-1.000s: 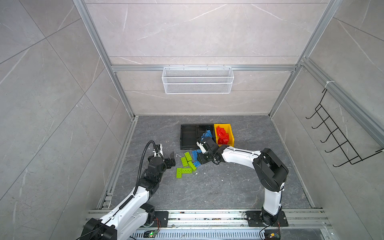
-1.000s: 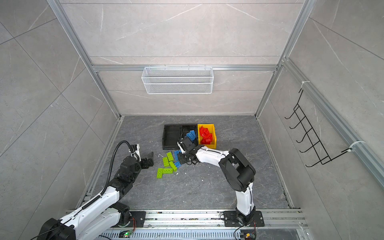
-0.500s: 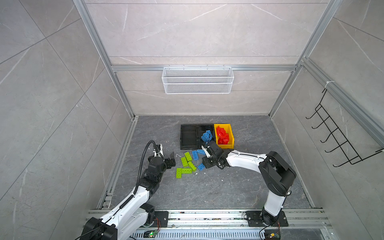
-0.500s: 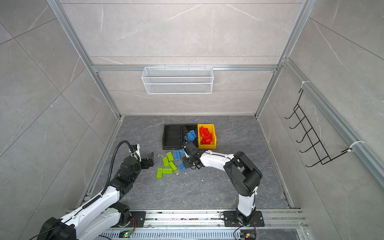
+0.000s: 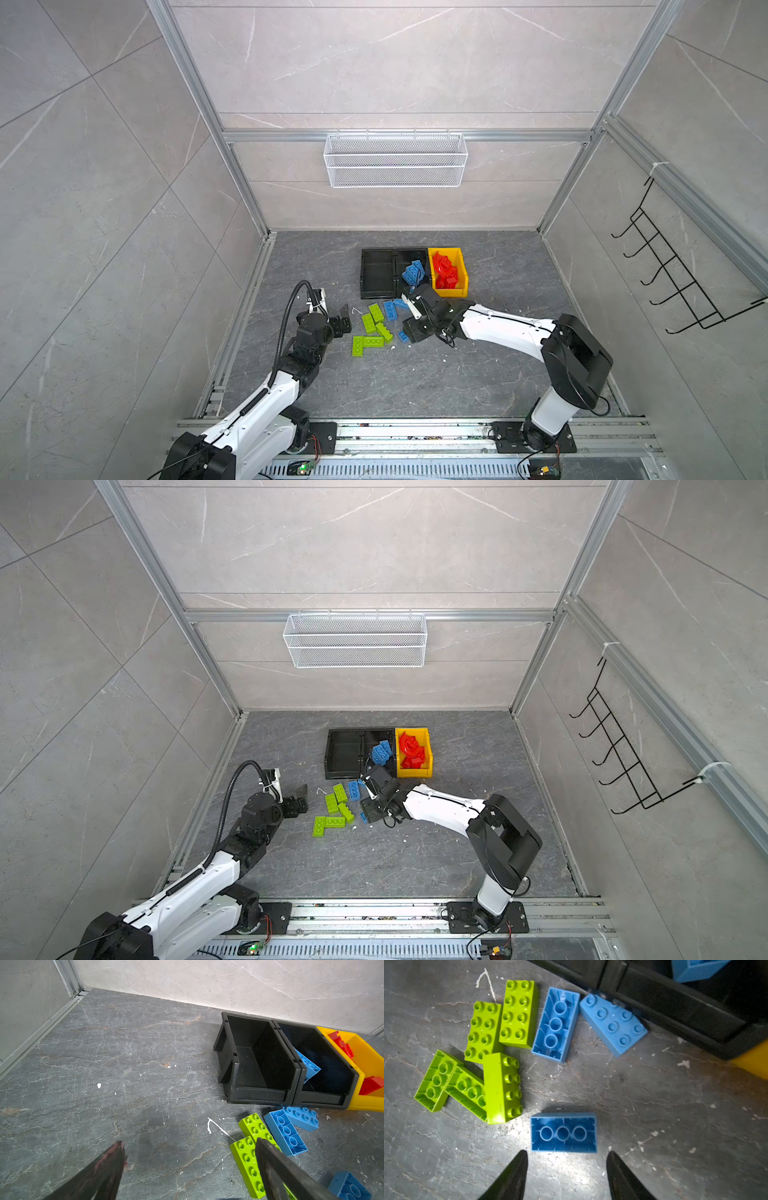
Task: Sort the legos into containers by color
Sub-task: 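Lower the right gripper and grasp another blue rectangular brick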
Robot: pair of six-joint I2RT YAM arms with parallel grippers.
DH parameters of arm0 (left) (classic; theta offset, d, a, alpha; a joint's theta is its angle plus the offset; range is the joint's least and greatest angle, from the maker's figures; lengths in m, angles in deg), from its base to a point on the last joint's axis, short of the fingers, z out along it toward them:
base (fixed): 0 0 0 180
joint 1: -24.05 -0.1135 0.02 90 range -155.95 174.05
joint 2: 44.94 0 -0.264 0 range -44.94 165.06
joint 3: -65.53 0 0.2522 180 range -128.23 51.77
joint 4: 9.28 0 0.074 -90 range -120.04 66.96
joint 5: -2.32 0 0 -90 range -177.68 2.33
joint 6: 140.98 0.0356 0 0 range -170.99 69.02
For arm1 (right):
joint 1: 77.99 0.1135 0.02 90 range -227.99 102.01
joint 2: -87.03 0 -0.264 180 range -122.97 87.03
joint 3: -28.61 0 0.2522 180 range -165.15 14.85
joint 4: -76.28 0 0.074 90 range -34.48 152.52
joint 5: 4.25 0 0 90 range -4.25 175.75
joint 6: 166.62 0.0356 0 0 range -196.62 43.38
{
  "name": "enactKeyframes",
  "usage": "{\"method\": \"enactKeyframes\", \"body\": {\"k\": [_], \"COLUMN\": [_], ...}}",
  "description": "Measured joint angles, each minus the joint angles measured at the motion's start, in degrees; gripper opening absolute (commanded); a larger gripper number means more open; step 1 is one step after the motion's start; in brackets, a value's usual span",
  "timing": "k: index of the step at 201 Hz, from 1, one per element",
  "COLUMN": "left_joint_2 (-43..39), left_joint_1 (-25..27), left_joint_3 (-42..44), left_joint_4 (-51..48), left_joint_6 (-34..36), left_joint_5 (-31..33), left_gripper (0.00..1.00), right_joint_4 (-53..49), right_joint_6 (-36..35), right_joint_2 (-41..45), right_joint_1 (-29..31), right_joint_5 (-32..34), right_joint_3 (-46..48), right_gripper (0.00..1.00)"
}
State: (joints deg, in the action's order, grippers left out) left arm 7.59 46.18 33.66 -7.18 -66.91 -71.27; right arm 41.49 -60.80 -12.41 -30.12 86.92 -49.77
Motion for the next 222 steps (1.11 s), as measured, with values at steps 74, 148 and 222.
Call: {"method": "enactKeyframes", "body": {"k": [74, 148, 222], "left_joint_2": [0.0, 0.0, 0.0], "left_joint_1": [0.0, 0.0, 0.0], "left_joint_3": [0.0, 0.0, 0.0], "left_joint_4": [0.5, 0.5, 0.5], "left_joint_6": [0.0, 0.0, 0.0], "left_joint_5": [-0.2, -0.2, -0.2], "left_gripper": [0.99, 0.99, 0.99], "right_joint_4": [-6.6, -8.5, -8.7], "right_joint_6": [-1.3, -1.7, -1.7], "right_joint_2": [-6.4, -10.6, -11.9], "right_joint_1": [3.7, 3.7, 3.7], "right_joint_5": [6.1, 8.7, 9.4], "right_joint_3": [-7.3, -9.3, -9.6], "right_gripper": [0.7, 0.73, 0.67]}}
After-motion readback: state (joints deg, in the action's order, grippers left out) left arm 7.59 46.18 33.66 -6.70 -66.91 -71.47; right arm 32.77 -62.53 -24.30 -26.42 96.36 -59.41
